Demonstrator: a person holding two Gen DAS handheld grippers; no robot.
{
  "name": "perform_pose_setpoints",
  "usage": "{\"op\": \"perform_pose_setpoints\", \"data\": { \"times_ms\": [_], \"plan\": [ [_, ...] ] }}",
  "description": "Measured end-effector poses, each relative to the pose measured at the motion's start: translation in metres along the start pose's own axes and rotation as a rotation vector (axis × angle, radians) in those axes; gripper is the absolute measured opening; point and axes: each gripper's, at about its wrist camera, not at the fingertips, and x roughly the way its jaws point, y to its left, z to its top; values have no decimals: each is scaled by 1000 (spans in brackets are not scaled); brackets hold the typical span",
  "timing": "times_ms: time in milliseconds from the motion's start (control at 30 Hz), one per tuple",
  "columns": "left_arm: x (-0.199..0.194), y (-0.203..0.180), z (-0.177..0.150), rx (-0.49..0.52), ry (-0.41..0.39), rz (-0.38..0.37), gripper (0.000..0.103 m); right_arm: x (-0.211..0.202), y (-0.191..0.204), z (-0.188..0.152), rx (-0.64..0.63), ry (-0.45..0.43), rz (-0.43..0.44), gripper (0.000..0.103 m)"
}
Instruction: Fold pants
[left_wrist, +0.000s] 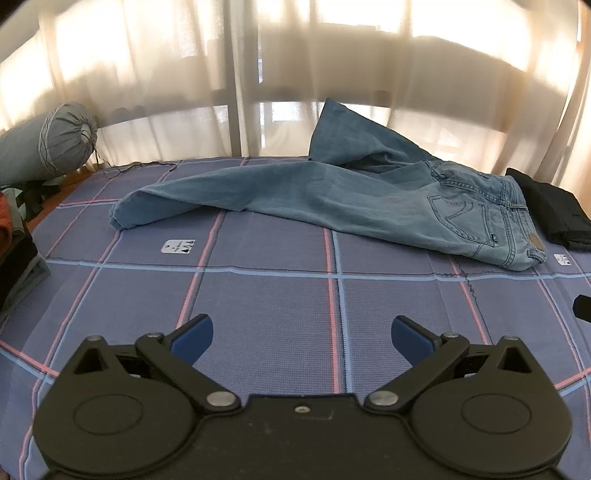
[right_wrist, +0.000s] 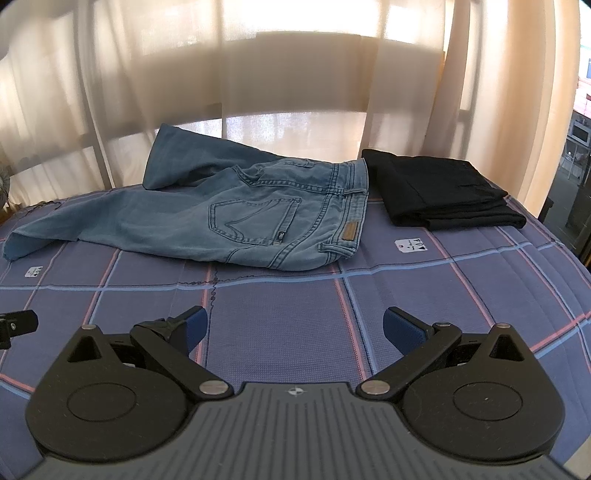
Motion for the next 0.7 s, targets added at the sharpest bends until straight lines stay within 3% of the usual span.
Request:
{"op": "perform_pose_setpoints", "data": {
  "times_ms": [700],
  "plan": [
    [-1, 1, 1, -3, 1, -6, 103, 1, 0, 1, -3, 2, -2, 103]
  ]
}}
